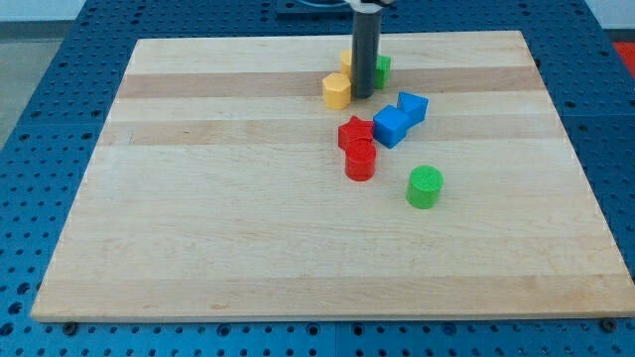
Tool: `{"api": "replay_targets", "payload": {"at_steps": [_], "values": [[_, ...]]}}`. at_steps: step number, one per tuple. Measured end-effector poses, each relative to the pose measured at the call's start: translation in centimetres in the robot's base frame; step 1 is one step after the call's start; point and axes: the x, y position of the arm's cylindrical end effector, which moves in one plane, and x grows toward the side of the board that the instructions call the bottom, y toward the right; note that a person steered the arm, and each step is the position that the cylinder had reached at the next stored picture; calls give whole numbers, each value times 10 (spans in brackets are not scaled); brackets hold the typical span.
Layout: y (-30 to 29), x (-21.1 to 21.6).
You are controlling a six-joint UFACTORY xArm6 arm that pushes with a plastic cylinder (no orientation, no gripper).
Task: Slightly move the red blocks to the bottom
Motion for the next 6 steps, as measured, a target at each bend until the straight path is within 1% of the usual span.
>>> {"api": "replay_targets", "payload": {"at_steps": [1,3,4,5,6], "values": [[-3,29],[-3,71],[-3,78],[-4,59],[0,54]]}}
